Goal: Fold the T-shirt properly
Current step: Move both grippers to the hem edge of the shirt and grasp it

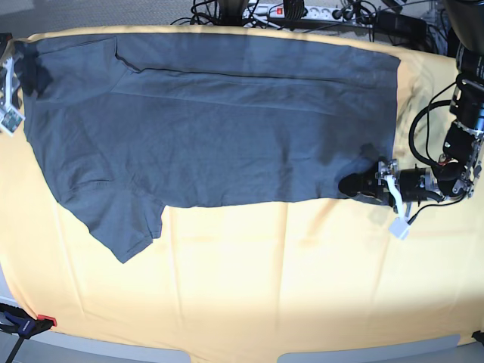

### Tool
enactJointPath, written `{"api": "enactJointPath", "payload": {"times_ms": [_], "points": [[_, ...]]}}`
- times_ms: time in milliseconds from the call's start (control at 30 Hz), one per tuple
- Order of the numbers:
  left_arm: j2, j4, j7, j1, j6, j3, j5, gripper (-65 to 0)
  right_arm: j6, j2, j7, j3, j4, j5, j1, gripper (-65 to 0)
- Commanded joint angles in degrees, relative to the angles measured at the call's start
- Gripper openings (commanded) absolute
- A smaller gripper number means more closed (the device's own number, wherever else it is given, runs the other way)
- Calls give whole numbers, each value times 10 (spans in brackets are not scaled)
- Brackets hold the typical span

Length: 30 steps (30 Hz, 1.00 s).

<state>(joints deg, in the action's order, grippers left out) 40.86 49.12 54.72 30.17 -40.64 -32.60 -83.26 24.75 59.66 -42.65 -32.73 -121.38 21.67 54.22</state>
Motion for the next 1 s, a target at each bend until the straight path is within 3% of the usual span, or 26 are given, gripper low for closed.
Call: {"api": "enactJointPath", "payload": {"times_ms": [0,67,100,200,233,433,533,700,767,967], "points": [[4,0,55,-1,6,-6,29,-278,-6,10,10,-8,-4,-4,-10,-346],[6,0,57,-1,6,-6,23,-302,-6,10,17,-8,-4,4,-27,-346],[8,0,57,-1,6,-6,23,-350,-5,10,17,-8,-4,15,-34,-346],[14,0,56,5,6,-6,24,-601,-1,9,22,-7,-4,47,-50,-346],[15,0,56,10,6,-6,24,-650,3,6,30,-6,-4,53,-54,-346],[22,0,49,50,6,-6,24,-650,19,-64,111,-5,-4,56,-89,-346],[21,0,33,72,6,-6,24,-650,19,-105,118,12,1,56,-137,-346],[18,0,25,86,6,-6,24,-650,4,-166,118,87,75,53,-282,-318],[18,0,25,83,6,-6,26,-650,13,-186,116,125,129,53,-346,-290],[18,0,23,74,6,-6,33,-650,44,-237,85,198,347,71,-555,-288]]}}
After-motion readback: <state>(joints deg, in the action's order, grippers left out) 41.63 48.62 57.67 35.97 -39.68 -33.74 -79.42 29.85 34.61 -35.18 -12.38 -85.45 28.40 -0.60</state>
